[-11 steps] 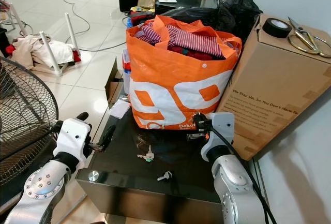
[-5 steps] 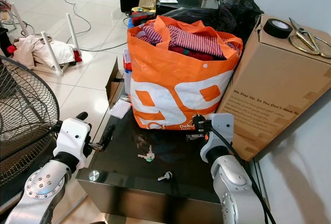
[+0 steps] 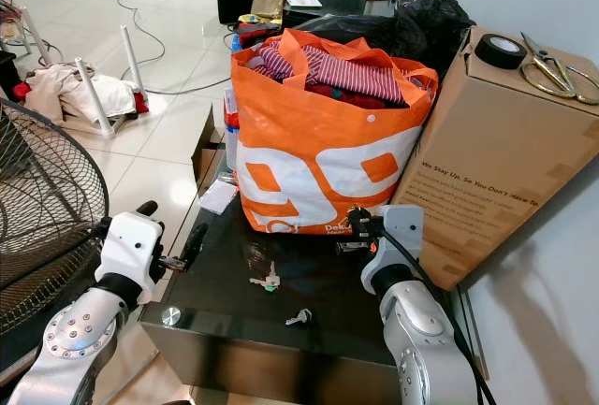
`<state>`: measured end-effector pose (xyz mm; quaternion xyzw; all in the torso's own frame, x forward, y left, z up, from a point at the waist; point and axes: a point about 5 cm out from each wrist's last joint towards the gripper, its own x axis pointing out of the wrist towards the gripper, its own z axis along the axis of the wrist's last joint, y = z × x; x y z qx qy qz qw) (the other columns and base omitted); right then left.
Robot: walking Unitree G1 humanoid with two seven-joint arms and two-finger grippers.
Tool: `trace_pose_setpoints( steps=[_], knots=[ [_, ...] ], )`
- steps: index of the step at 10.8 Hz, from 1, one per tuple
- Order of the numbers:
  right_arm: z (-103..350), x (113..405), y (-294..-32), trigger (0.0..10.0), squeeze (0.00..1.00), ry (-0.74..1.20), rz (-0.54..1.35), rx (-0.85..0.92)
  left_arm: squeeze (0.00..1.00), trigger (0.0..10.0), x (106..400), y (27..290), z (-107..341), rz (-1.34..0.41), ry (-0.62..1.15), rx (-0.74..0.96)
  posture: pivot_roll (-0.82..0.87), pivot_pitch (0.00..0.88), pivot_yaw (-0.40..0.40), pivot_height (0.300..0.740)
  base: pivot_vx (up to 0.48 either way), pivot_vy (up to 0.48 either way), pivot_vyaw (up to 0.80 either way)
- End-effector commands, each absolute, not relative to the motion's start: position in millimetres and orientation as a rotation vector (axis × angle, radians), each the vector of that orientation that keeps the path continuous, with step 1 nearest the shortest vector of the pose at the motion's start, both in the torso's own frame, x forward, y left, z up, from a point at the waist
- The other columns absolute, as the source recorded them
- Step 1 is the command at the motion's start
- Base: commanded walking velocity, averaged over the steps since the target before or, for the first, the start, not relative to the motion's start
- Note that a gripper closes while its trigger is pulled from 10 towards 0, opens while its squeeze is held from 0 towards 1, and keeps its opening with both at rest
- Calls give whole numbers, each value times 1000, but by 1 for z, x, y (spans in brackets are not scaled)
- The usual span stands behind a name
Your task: Hang keys on a hook
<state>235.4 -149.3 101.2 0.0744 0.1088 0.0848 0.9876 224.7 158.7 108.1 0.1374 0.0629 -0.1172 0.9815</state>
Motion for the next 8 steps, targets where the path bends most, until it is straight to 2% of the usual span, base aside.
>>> trace_pose_setpoints(
  steps=[1, 3, 6, 8],
  knots=[
    [106, 236, -153, 10000, 0, 203, 155, 153, 94, 10000, 226, 156, 111, -233, 114, 276, 66, 0, -83, 740, 0, 0, -556],
    [105, 235, -155, 10000, 0, 210, 144, 153, 94, 10000, 227, 156, 111, -231, 114, 271, 55, 0, -74, 740, 0, 0, 0],
    [102, 230, -156, 10000, 0, 230, 123, 162, 90, 10000, 228, 157, 110, -226, 125, 263, 38, 0, -56, 740, -242, 0, 0],
    [102, 231, -155, 10000, 0, 233, 126, 160, 94, 10000, 228, 157, 110, -223, 128, 261, 41, 0, -57, 740, -285, 0, -800]
  ],
)
